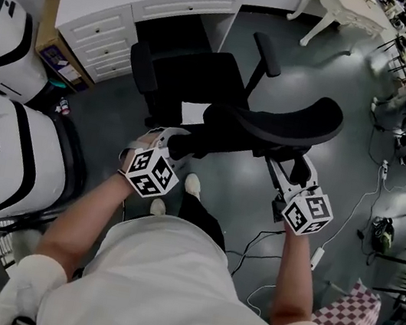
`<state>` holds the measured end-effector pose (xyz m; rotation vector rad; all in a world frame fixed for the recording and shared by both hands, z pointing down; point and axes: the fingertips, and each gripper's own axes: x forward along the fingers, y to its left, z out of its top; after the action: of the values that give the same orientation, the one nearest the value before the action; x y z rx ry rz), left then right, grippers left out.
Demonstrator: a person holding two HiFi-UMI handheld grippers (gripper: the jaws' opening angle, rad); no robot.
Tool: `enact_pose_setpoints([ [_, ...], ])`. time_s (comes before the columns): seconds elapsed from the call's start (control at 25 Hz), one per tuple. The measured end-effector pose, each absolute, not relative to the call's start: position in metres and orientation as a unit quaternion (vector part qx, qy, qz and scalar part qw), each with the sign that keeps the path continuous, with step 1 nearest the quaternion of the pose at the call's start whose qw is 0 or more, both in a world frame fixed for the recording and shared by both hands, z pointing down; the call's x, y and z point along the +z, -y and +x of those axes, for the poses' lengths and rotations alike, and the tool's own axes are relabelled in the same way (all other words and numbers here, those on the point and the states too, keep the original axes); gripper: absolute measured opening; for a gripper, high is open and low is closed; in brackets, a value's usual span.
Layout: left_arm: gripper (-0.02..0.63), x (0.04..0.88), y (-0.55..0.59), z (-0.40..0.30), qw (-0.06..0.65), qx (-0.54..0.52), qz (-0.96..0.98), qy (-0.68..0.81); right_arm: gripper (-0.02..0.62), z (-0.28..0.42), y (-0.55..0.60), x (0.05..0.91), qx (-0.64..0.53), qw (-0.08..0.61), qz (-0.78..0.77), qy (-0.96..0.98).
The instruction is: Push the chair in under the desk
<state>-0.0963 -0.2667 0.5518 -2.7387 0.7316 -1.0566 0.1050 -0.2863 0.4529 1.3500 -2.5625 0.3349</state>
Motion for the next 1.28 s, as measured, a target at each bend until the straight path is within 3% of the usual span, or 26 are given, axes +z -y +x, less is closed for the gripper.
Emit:
enact_pose_setpoints([
  [1.28, 0.137, 0.553, 0.379, -0.150, 0.053, -0.379, -0.875, -0.296, 0.305, 0.052, 0.398, 0.451, 0.109, 0.116, 0.447, 0.880],
])
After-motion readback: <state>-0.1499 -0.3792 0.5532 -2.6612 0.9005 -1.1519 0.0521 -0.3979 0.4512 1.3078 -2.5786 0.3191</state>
